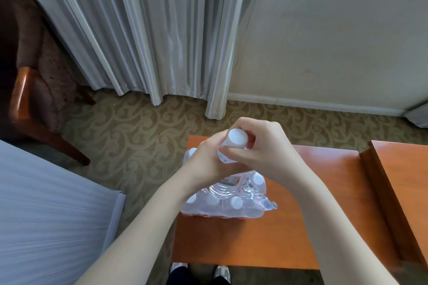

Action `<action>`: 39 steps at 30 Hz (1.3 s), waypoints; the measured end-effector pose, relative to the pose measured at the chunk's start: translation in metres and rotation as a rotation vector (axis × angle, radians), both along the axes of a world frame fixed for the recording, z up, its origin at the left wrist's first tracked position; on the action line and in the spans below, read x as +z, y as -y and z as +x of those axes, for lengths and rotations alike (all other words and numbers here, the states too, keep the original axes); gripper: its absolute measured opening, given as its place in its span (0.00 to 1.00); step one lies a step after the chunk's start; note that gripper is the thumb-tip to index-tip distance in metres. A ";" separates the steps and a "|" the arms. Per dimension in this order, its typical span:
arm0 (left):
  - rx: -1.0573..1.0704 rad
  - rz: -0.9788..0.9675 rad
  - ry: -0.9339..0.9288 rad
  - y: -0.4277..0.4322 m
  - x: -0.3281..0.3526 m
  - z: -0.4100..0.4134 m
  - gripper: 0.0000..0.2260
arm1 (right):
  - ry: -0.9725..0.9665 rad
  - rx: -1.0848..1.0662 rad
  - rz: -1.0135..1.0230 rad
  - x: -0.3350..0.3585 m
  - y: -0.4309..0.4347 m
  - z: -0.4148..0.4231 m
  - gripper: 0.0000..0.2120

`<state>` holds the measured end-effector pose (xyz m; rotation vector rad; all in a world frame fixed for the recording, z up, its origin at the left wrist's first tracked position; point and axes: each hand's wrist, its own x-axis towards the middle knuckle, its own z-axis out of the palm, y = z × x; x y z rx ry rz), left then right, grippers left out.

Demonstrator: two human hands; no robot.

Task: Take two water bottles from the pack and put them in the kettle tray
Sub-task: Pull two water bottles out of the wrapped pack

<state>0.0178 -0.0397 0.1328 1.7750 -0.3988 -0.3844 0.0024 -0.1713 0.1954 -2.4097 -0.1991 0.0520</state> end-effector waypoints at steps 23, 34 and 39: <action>0.435 -0.166 0.062 -0.045 -0.009 0.022 0.08 | -0.230 0.168 -0.917 -0.208 0.016 0.014 0.14; 0.431 -0.135 0.056 -0.039 -0.007 0.028 0.06 | -0.261 -0.274 -0.440 -0.201 0.008 0.010 0.12; 0.453 -0.111 0.030 -0.040 -0.004 0.030 0.11 | -0.098 -0.452 0.005 -0.150 0.011 -0.001 0.14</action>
